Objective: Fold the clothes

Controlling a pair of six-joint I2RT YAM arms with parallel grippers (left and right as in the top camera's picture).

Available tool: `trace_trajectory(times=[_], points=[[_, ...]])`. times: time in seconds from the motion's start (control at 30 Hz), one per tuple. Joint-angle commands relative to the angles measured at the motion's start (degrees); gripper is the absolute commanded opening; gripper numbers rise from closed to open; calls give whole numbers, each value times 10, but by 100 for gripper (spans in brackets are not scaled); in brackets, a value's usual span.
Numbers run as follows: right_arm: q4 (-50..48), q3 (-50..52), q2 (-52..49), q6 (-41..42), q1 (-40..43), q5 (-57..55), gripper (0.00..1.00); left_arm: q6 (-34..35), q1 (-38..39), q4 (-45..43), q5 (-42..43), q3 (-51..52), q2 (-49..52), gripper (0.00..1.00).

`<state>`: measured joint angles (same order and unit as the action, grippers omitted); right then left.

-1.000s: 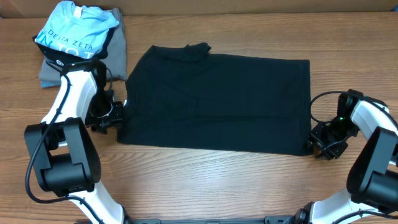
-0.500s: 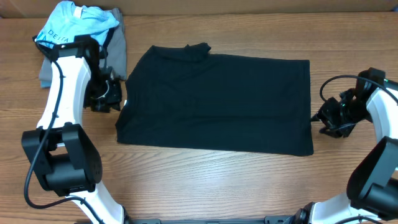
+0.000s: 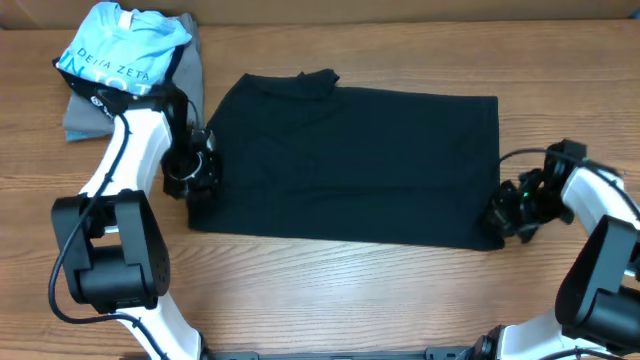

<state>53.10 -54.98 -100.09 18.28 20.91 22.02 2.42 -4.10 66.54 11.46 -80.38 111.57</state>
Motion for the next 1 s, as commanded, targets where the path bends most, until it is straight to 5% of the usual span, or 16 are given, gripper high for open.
trace_trajectory(times=[0.0,0.13,0.33,0.67,0.97], points=[[-61,56,10,45,-1,5,11,10,0,-72,4,63,1,6],[-63,82,10,93,0,-54,6,44,0,-117,-20,119,1,4],[15,79,37,99,0,-104,7,131,-1,-22,-110,145,0,4],[58,44,109,74,-1,-115,13,135,0,33,-96,131,-55,8],[96,-132,170,-30,-1,-16,28,19,24,31,39,-73,-171,45]])
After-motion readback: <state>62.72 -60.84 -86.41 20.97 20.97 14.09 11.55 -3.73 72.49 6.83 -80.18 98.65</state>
